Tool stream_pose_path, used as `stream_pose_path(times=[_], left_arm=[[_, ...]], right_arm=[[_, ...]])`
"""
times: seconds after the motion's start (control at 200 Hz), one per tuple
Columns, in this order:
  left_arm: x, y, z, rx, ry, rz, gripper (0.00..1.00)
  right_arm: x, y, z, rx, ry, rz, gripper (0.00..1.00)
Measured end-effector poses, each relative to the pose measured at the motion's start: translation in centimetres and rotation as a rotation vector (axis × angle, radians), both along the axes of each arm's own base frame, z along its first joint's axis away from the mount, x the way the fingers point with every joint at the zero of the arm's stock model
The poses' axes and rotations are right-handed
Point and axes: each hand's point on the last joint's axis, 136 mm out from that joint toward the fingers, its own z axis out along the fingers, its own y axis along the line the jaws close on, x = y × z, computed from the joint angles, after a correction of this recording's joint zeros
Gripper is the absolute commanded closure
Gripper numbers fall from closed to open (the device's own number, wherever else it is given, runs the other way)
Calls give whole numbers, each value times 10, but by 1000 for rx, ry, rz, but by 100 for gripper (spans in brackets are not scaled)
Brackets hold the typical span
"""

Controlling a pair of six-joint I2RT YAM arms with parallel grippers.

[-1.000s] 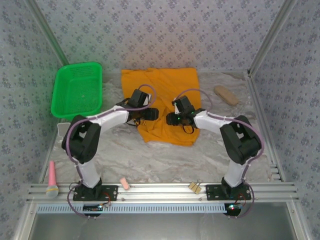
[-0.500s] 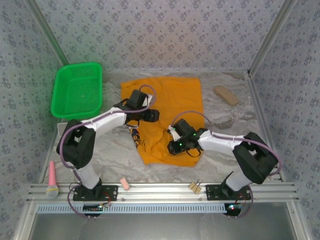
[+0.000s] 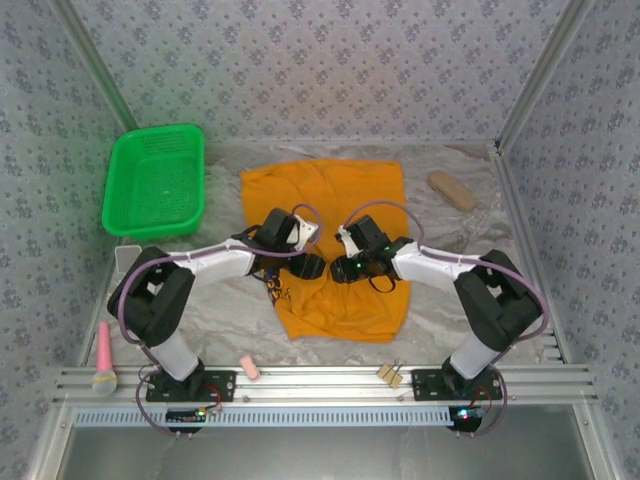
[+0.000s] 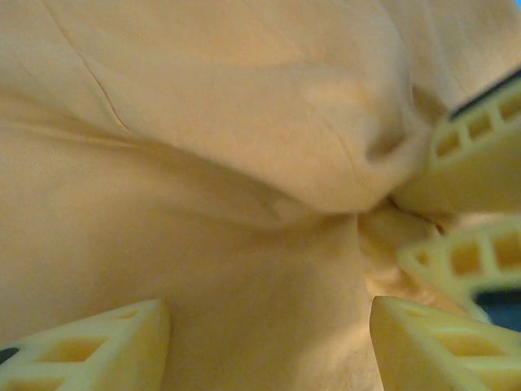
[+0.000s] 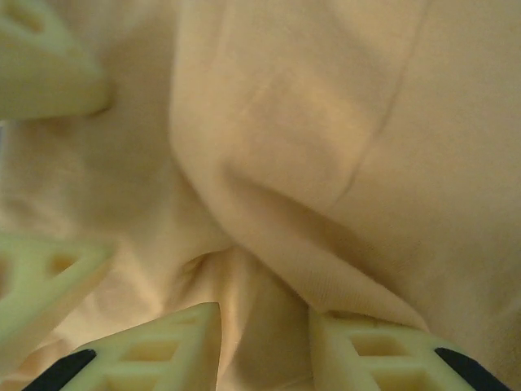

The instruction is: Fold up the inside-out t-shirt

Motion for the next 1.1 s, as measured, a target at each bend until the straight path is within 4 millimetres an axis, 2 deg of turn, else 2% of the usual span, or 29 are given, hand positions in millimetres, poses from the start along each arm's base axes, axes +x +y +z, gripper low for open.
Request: stream_pose_path(times=[0.105,0.21,0.29,0.385,0.465,0.505,0.64,0.764,0.869,0.974,1.104], left_arm=[[-1,-6,-3,3,-20,-25,33],[2,-10,-14,38,-40,-22,33],[2,-10,-21,68,-53,-16,37],[6,-10,-21,76,-67,7,59],[9,-11,-19,74,-83,15,89],[10,-10,-18,71,-83,19,100],[9,-9,-7,27,-58,23,100],[9,-6,25,-74,-59,39,100],[9,2,51,-148,-63,61,100],[8,10,61,-180,-65,71,100],[6,13,48,-164,-37,75,100]], right_arm=[[8,-10,-6,-41,-16,-41,72],[19,-17,0,-41,-45,-79,70],[25,-21,8,-30,-69,-97,69],[30,-24,15,-19,-92,-114,72],[32,-27,16,-17,-97,-125,75],[33,-29,15,-19,-98,-127,76],[28,-33,16,-83,-132,-115,73],[12,-14,39,-48,-192,-14,70],[2,-4,52,21,-218,35,62],[-4,0,41,48,-187,51,56],[-10,6,15,53,-115,68,52]])
